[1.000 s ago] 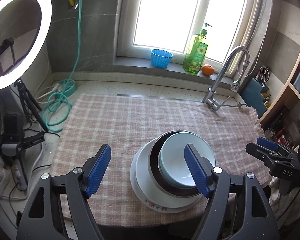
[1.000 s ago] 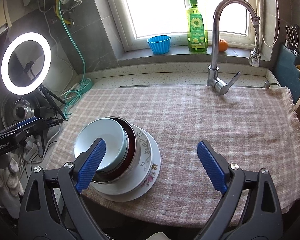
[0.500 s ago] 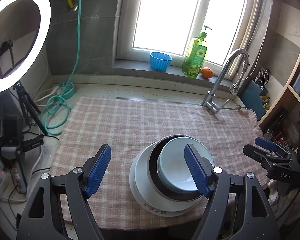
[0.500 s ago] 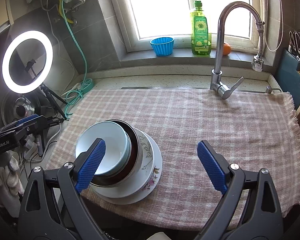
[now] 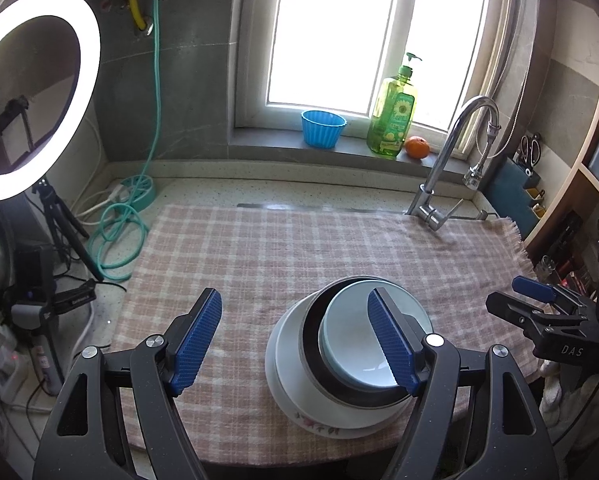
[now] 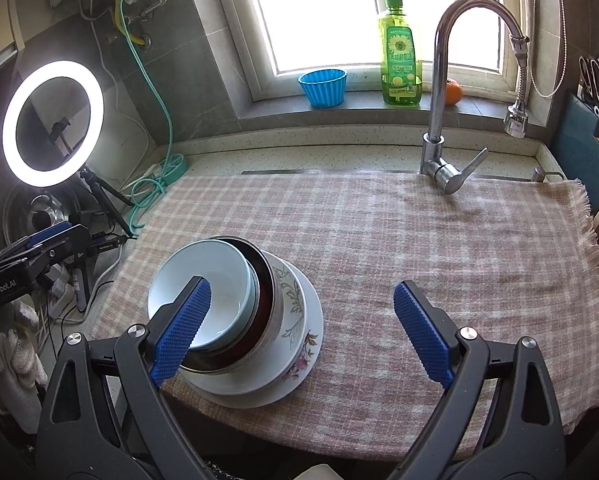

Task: Organize plates and bowls

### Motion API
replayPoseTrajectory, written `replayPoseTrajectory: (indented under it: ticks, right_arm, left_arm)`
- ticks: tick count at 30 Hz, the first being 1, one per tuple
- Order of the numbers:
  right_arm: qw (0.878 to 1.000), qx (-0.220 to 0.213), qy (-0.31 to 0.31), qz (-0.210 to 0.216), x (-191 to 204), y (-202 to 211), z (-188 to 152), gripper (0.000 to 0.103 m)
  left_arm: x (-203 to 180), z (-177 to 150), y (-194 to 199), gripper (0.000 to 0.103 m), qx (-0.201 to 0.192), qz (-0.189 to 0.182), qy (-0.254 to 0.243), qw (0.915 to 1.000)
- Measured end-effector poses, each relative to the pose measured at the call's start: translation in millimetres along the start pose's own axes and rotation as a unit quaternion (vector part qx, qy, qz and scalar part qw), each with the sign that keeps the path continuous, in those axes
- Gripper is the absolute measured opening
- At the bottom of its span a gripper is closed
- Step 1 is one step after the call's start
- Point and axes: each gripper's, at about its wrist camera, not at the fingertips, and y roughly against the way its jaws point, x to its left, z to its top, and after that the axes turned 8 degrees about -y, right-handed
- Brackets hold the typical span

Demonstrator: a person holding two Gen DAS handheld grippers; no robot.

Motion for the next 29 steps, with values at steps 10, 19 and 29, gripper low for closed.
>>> replayPoseTrajectory:
  ticks: [10,19,29]
  right_arm:
    - [1.0,0.003,-0.001,-0.001,-1.6,-1.7,-1.4,0.095]
    - [1.0,0.003,-0.003,-0.001,-3.5,-3.4,-1.2,0.095]
    - [1.0,0.006,-0.01,-0.006,-8.6,-9.6,1.0,0.095]
  left_arm:
    - [-1.0,1.3,-2.1,0.076,0.007,0.007,0.002,0.9999]
    - [0.6,2.4,-4.5,0.076,0.011,0.01,0.003,0.9999]
    - [2.5,4.6,-6.1,0.076,0.006,0.011,0.002,0.9999]
